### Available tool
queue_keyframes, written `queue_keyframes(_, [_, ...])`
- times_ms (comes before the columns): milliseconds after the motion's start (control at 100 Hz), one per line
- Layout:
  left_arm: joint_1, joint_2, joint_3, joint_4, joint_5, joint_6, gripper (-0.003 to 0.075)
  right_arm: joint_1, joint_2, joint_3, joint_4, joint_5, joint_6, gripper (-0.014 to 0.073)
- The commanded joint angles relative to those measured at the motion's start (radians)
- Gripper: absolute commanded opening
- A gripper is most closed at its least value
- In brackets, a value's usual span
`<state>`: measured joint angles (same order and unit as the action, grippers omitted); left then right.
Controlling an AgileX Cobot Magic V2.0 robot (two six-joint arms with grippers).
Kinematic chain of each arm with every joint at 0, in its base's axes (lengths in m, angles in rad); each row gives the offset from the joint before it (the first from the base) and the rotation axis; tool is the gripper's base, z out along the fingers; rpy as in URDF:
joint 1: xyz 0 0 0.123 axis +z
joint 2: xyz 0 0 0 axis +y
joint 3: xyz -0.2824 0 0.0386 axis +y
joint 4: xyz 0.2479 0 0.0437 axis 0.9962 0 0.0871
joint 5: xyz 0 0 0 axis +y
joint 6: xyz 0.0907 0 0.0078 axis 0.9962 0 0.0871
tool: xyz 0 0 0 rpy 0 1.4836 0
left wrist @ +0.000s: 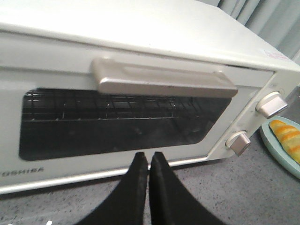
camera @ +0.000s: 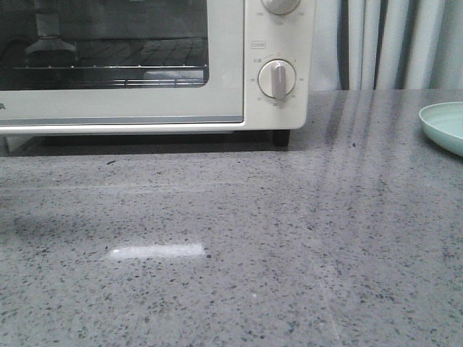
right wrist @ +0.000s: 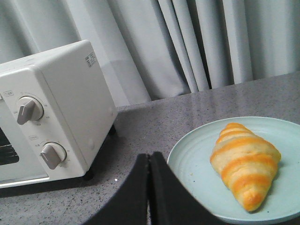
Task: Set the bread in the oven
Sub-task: 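Move the left gripper up to the oven door handle, then pull the oven door handle down with the left gripper to open it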
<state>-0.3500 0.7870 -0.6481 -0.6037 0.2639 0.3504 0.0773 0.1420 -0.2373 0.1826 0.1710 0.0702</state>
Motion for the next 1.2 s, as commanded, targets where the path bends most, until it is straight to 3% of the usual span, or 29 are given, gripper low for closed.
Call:
queue_keyframes(0, [-0.022, 0.094, -0.114, -0.028, -0.072, 0.003, -0.0021, -0.008, 0.018, -0.036, 0.0, -0.082, -0.01, -0.0069])
queue_keyframes(270, [-0.022, 0.235, -0.278, 0.002, -0.111, 0.103, -0.0021, -0.008, 0.018, -0.036, 0.0, -0.082, -0.01, -0.0069])
queue_keyframes(510, [-0.022, 0.31, -0.281, 0.002, -0.126, 0.163, -0.0021, -0.008, 0.018, -0.032, 0.0, -0.078, -0.01, -0.0069])
queue_keyframes(730, [-0.022, 0.36, -0.281, 0.007, -0.232, 0.163, -0.0021, -0.008, 0.018, -0.032, 0.0, -0.078, -0.01, -0.0069])
queue_keyframes(1190, [-0.022, 0.313, -0.185, 0.005, -0.042, 0.163, -0.0021, -0.008, 0.018, -0.032, 0.0, -0.078, -0.01, -0.0069])
